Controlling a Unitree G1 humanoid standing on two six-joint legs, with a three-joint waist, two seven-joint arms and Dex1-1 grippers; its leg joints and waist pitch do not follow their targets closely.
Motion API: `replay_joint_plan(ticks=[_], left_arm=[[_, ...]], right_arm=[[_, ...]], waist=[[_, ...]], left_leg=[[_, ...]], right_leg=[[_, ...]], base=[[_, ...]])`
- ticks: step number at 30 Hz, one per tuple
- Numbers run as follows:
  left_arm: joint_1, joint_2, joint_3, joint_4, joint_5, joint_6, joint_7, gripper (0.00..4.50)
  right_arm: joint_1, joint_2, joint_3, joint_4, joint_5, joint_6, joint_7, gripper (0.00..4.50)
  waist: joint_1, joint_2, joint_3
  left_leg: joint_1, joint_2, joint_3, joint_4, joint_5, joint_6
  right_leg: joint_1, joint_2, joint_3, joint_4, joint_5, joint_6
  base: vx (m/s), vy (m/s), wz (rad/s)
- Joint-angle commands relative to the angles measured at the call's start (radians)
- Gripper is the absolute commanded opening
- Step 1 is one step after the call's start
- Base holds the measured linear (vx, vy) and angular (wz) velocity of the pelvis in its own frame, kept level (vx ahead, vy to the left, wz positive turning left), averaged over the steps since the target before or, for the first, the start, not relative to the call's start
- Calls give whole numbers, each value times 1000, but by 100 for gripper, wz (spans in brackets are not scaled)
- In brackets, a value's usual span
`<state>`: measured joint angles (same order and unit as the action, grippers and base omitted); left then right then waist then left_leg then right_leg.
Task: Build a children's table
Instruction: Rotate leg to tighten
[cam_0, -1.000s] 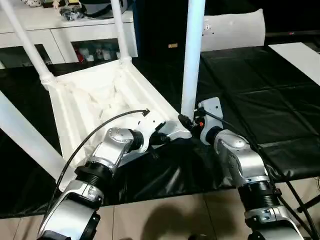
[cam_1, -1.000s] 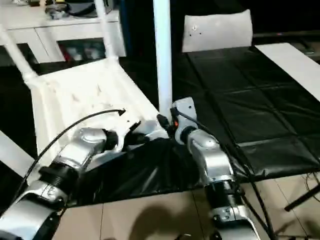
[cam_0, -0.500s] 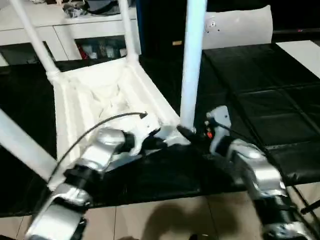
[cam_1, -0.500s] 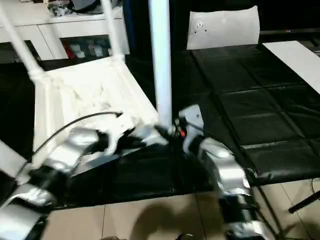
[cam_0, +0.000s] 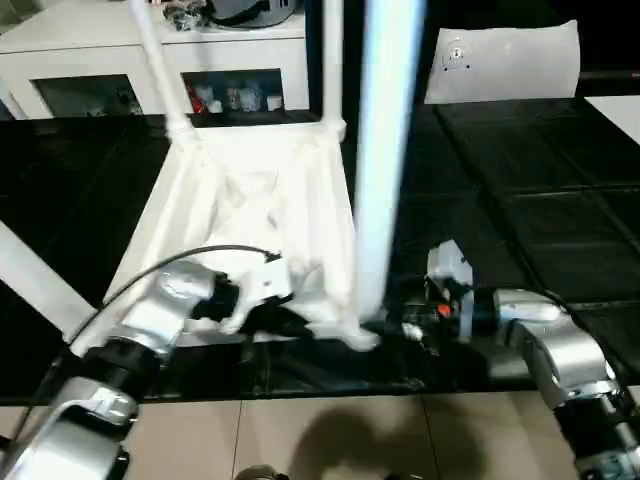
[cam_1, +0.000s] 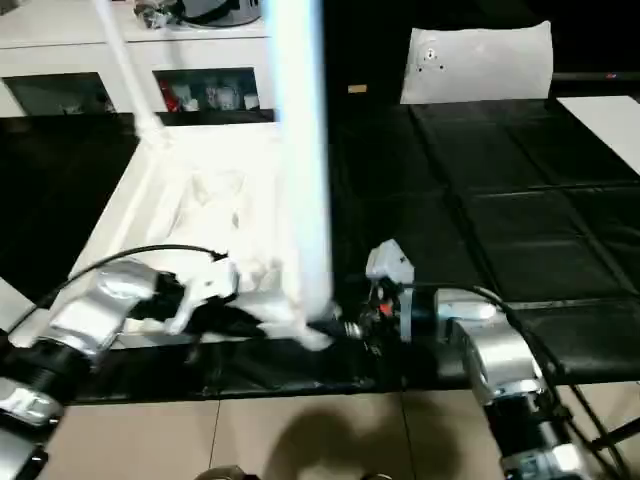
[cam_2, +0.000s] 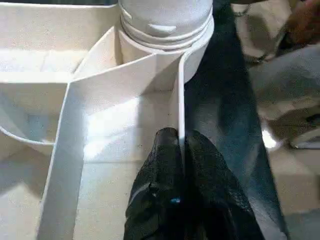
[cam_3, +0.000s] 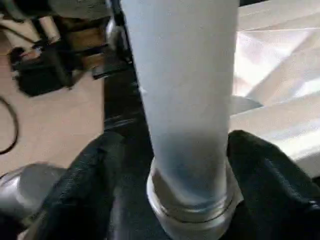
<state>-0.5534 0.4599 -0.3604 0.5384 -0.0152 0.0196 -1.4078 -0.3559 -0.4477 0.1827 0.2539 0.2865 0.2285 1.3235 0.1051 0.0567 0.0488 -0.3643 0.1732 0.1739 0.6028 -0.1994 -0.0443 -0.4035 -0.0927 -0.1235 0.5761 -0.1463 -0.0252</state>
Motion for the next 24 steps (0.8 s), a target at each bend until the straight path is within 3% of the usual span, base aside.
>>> replay_joint_plan(ticks=[1, 6, 15, 21, 24], left_arm=[[-8, 3, -38, -39, -4, -26, -69, 0], [-10, 17, -48, -32, -3, -47, -89, 0], [-12, 16, -44, -24, 1, -54, -98, 0], [-6, 1, -31, -29, -12, -21, -69, 0], [-9, -38, -1, -35, -26, 51, 4, 0]], right_arm=[[-21, -5, 22, 5, 9, -7, 49, 317], [-45, -11, 39, 30, 9, -14, 86, 272], [-60, 2, 49, 49, 15, -18, 125, 203], [-33, 10, 46, 16, 36, 15, 120, 193], [7, 36, 24, -37, 59, 62, 50, 192]], waist=[[1, -15, -67], [11, -20, -70], [18, -21, -69], [19, -23, -70], [24, -20, -69]], left_leg=[[10, 64, -19, -76, -205, 66], [10, 68, -19, -78, -198, 59], [11, 67, -18, -77, -194, 54], [10, 67, -17, -76, -187, 56], [13, 69, -17, -76, -190, 53]], right_leg=[[50, -78, 61, -77, -440, -128], [51, -77, 62, -64, -357, -163], [53, -79, 63, -63, -360, -164], [54, -78, 63, -64, -354, -164], [52, -78, 64, -64, -354, -167]], base=[[0, 0, 0], [0, 0, 0], [0, 0, 0], [0, 0, 0], [0, 0, 0]])
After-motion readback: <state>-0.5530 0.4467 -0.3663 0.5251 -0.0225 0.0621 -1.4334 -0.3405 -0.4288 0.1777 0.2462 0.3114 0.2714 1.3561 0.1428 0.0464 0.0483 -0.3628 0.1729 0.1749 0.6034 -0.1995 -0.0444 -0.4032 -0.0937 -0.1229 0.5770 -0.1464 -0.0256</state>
